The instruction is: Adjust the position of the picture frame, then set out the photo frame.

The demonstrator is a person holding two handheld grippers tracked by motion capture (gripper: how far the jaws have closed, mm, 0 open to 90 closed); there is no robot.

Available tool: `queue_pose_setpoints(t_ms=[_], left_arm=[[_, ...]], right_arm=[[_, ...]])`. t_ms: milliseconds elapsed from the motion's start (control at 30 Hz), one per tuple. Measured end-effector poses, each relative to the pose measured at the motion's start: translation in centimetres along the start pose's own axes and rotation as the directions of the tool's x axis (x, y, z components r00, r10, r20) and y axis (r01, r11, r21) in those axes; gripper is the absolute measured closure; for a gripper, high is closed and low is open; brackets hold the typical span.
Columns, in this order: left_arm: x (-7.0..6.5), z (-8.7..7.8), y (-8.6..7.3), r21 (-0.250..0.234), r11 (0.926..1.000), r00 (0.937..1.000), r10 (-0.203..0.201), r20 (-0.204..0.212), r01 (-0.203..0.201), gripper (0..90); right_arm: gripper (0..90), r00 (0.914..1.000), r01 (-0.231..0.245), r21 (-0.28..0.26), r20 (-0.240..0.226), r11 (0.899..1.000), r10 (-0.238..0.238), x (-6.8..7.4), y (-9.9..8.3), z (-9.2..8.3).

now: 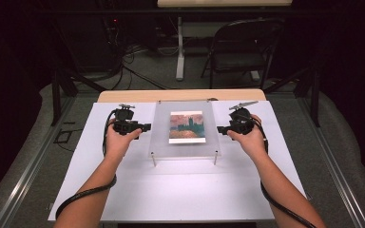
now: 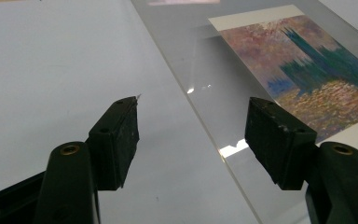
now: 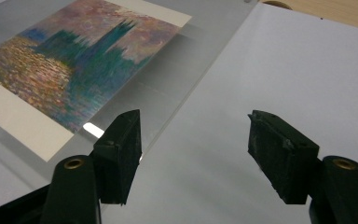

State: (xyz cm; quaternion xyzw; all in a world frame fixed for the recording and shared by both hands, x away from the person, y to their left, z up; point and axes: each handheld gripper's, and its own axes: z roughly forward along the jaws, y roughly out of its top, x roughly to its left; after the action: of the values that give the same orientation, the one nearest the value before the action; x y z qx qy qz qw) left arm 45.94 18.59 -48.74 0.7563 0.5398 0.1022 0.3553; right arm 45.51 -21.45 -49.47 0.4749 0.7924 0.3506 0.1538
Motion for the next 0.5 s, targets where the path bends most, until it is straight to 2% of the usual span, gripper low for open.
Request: queue_pose_setpoints(t_ms=[333,467,500], left_arm=[[0.4,1.5,1.2,0.019,0.999,0.9991,-0.039,-0.018,0.039,35.0],[0.2,1.9,1.6,0.025,0.999,0.9991,-0.037,-0.019,0.037,35.0],[0.1,2.2,1.8,0.029,0.9991,0.9994,-0.032,-0.014,0.032,35.0]], right_arm=[[34.7,0.9993,-0.025,-0.003,-0.03,1.0,0.024,0.2,1.6,1.3],[34.7,0.9991,-0.024,0.001,-0.036,1.0,0.024,0.2,2.1,1.8],[34.7,0.9985,-0.038,0.003,-0.039,0.999,0.038,0.2,2.2,1.9]])
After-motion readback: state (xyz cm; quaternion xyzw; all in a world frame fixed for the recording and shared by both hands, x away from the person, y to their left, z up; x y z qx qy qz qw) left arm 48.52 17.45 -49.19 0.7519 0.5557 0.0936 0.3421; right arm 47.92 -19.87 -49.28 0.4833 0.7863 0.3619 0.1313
